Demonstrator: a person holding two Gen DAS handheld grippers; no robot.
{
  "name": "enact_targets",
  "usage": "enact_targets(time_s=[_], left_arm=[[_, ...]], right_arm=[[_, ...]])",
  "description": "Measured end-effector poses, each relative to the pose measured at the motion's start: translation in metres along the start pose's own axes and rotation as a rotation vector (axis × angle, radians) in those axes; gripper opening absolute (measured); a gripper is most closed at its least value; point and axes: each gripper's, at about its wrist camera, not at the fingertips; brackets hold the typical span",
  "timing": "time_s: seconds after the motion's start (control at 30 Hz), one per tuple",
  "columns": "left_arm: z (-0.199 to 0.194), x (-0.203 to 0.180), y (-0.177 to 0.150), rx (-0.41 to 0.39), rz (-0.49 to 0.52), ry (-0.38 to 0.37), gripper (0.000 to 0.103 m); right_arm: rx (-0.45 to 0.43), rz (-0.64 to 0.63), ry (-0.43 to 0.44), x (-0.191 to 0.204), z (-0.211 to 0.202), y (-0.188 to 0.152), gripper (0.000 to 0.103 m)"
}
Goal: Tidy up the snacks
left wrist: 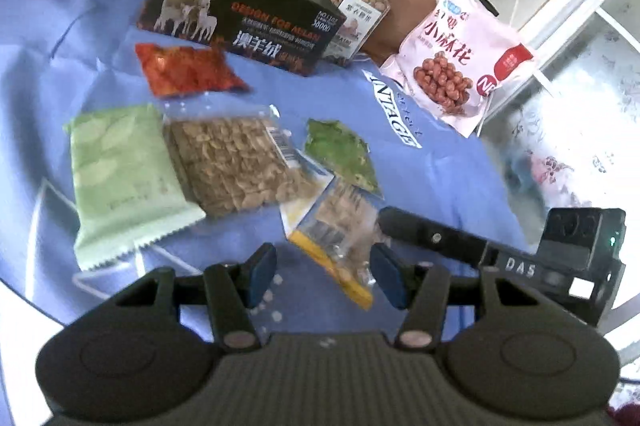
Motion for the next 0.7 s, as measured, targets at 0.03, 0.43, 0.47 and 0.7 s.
enact_targets(time_s=[0.03, 0.43, 0.47, 0.7], left_arm=[[-0.001, 0.001, 0.000, 0.001, -0.005, 0.000, 0.052], [-0.015, -0.012, -0.011, -0.098, 0.152, 0.207, 0.053], [-0.016, -0.014, -0.014, -0.103, 0.165, 0.220, 0.054], [-0.027, -0.017, -0.027, -0.131, 0.195, 0.273, 0.057]], right_arm=[[0.016, -0.012, 0.011, 0.005, 0.002, -0.002, 0.040], [-0.026, 0.024, 0.066, 0.003, -0.008, -0.011, 0.040], [-0.039, 0.023, 0.056, 0.003, -0.009, -0.011, 0.040], [-0.060, -0.116, -0.015, 0.023, -0.012, -0.021, 0.040]])
Point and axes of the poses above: each gripper's, at about its wrist camera, not at the fingertips, and z roughly the way its jaws point, x to its left, y to its top, and after that the axes turned 8 degrees about -x, right-handed
